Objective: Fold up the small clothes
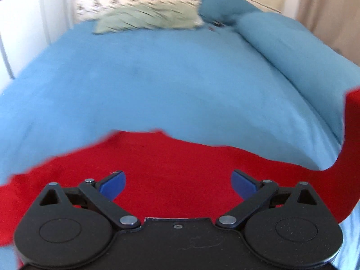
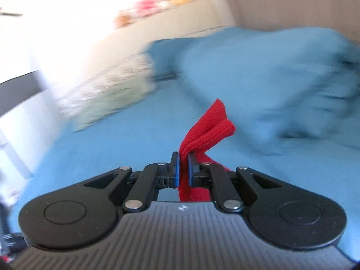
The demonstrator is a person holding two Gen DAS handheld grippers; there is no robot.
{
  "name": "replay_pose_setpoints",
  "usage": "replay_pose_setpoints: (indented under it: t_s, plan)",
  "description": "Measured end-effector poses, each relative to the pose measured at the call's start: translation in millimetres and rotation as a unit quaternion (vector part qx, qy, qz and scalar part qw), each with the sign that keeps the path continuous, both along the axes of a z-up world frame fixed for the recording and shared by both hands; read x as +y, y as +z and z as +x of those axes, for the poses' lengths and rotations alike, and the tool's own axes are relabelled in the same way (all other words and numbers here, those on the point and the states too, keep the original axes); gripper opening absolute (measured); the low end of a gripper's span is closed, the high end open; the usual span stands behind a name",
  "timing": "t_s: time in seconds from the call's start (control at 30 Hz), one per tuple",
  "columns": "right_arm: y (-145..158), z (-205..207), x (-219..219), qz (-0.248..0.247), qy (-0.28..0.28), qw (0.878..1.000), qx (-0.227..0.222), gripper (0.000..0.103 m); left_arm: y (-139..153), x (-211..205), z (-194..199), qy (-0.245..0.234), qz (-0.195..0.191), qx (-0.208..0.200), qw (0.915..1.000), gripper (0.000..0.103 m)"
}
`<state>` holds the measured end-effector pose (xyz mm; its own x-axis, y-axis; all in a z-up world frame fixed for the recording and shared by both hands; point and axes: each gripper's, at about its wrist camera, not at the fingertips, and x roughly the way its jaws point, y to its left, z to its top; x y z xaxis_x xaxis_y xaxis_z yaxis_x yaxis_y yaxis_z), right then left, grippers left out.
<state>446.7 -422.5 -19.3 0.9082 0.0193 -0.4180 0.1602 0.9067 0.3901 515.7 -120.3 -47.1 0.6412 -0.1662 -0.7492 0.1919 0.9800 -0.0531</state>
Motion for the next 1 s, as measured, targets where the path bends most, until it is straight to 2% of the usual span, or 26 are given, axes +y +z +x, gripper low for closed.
replay_pose_setpoints:
  t_s: [0.1,0.17,0.23,0.33,0.43,0.5,0.6,0.63,0.67,0.73,0.77,0.83,0.9,0.97,1.0]
  plan:
    - [-7,29,77,0.011,0.099,0.995,-0.005,0.023,5,60,-2,0.025,0.007,-0.011,0.9996,0.103]
    - [-30,46,134,0.011,0.166,0.986,0.003,0.023,1,99,-4,0.045,0.013,-0.01,0.9988,0.103]
    - [-59,55,187,-0.009,0.218,0.976,0.019,0.023,-14,135,-11,0.065,0.01,0.0,0.9978,0.103]
    - [-117,60,258,-0.056,0.285,0.955,0.062,0.023,-41,187,-19,0.097,-0.019,0.039,0.9944,0.103]
    - [-161,47,294,-0.105,0.319,0.938,0.09,0.023,-65,219,-29,0.12,-0.052,0.069,0.989,0.103]
    - [-174,40,302,-0.118,0.329,0.932,0.098,0.023,-75,230,-34,0.123,-0.072,0.081,0.9865,0.103]
    - [-175,25,313,-0.139,0.341,0.925,0.09,0.027,-80,230,-35,0.112,-0.092,0.087,0.9857,0.103]
    - [-173,23,313,-0.148,0.346,0.922,0.09,0.038,-80,228,-40,0.106,-0.094,0.086,0.9861,0.103]
    - [-171,26,316,-0.16,0.351,0.918,0.093,0.058,-80,222,-39,0.099,-0.099,0.084,0.9866,0.103]
    - [-159,18,309,-0.184,0.345,0.916,0.085,0.073,-77,209,-37,0.079,-0.118,0.084,0.9863,0.102]
    - [-154,15,306,-0.194,0.34,0.916,0.085,0.074,-77,203,-32,0.069,-0.128,0.084,0.9858,0.102]
    - [-143,5,289,-0.205,0.32,0.92,0.099,0.075,-77,187,-29,0.047,-0.143,0.086,0.9848,0.101]
    - [-133,-8,268,-0.214,0.286,0.927,0.113,0.08,-79,165,-26,0.026,-0.151,0.093,0.9838,0.099]
    - [-126,-26,243,-0.222,0.247,0.935,0.123,0.09,-82,142,-19,0.012,-0.15,0.094,0.9841,0.094]
    - [-124,-35,230,-0.224,0.227,0.939,0.13,0.091,-85,131,-17,0.007,-0.146,0.093,0.9849,0.093]
